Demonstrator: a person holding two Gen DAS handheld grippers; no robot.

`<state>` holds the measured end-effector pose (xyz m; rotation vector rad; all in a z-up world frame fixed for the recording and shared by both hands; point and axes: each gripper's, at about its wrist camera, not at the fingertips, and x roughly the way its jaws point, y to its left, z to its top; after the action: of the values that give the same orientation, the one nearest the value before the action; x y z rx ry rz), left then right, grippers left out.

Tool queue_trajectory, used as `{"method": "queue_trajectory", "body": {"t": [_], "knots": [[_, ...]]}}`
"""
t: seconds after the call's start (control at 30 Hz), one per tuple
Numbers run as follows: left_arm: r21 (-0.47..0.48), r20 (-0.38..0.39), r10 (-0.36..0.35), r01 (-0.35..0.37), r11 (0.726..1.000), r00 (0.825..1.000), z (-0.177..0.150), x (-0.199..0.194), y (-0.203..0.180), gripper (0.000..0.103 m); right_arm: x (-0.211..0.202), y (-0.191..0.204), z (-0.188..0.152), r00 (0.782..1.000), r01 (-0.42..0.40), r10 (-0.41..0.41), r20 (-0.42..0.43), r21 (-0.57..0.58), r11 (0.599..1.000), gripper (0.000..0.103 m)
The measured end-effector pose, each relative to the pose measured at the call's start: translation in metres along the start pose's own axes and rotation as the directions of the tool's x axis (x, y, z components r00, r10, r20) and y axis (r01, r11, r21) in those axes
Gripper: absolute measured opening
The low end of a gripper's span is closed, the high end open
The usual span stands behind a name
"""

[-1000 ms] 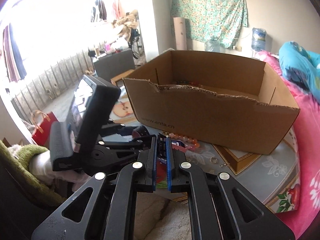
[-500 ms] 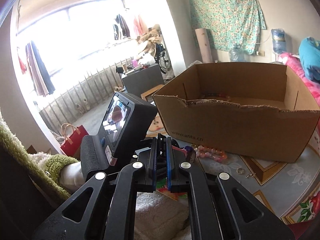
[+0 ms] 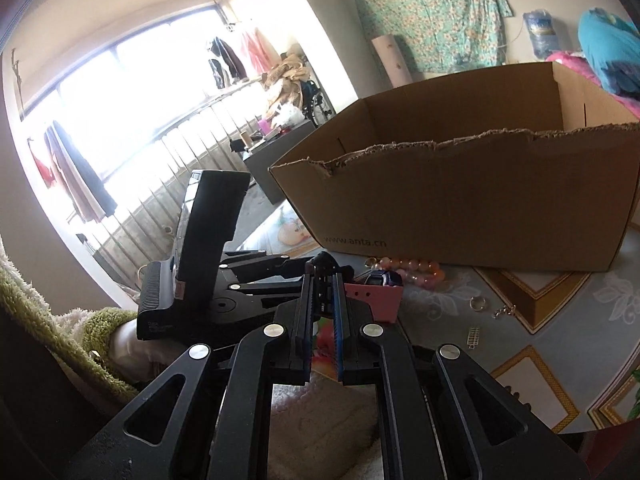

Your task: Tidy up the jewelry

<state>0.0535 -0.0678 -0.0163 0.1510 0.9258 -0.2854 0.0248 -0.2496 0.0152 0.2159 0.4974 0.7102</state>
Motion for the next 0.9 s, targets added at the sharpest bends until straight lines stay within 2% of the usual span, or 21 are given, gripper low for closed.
{"method": "queue_trajectory", "body": {"t": [0.1, 0.23, 0.33, 0.43, 0.5, 0.57, 0.67, 0.7, 0.77, 0.83, 0.9], "knots": [[0.016, 0.007, 0.014, -0.015, 1.000, 1.000, -0.001, 0.000, 0.000, 0.029, 0.003, -0.004, 0.002, 1.000, 0.011, -0.011, -0.002, 0.008, 1.000, 0.007], [0.041, 0.018, 0.032, -0.033, 0.999, 0.999, -0.003, -0.001, -0.003, 0.029, -0.008, -0.009, 0.009, 0.999, -0.032, 0.030, 0.043, 0.048, 0.998, 0.007], [0.045, 0.030, 0.008, -0.010, 0.999, 1.000, -0.003, -0.005, -0.008, 0.019, -0.012, -0.015, 0.010, 0.998, -0.011, 0.008, 0.057, 0.059, 0.998, 0.007], [0.073, 0.059, -0.007, 0.003, 0.997, 0.998, 0.000, -0.015, -0.014, 0.015, -0.018, -0.024, 0.012, 0.997, -0.006, -0.002, 0.073, 0.108, 0.994, 0.007], [0.070, 0.074, -0.038, 0.032, 0.997, 0.997, 0.006, -0.025, -0.015, 0.014, -0.024, -0.034, 0.014, 0.996, -0.003, -0.010, 0.085, 0.146, 0.989, 0.006], [0.037, 0.109, -0.095, 0.092, 0.995, 0.989, 0.015, -0.043, -0.013, 0.014, -0.033, -0.039, 0.015, 0.995, -0.004, -0.013, 0.100, 0.175, 0.985, 0.006], [0.014, 0.211, -0.158, 0.159, 0.987, 0.965, 0.026, -0.078, -0.009, 0.014, -0.054, -0.037, 0.020, 0.988, -0.029, 0.000, 0.154, 0.187, 0.982, 0.006], [0.007, 0.220, -0.165, 0.167, 0.986, 0.961, 0.026, -0.082, -0.007, 0.014, -0.057, -0.037, 0.020, 0.988, -0.028, -0.003, 0.157, 0.192, 0.981, 0.006], [-0.026, 0.178, -0.175, 0.182, 0.983, 0.968, 0.021, -0.072, -0.002, 0.014, -0.052, -0.044, 0.012, 0.993, -0.014, -0.013, 0.121, 0.218, 0.976, 0.006], [-0.077, 0.058, -0.151, 0.155, 0.985, 0.987, 0.007, -0.045, 0.006, 0.014, -0.037, -0.056, -0.002, 0.999, -0.025, 0.011, 0.051, 0.299, 0.954, 0.006], [-0.143, 0.014, -0.175, 0.175, 0.974, 0.985, -0.006, -0.035, 0.016, 0.014, -0.027, -0.062, -0.015, 0.999, -0.034, 0.034, 0.007, 0.353, 0.935, 0.005]]}}
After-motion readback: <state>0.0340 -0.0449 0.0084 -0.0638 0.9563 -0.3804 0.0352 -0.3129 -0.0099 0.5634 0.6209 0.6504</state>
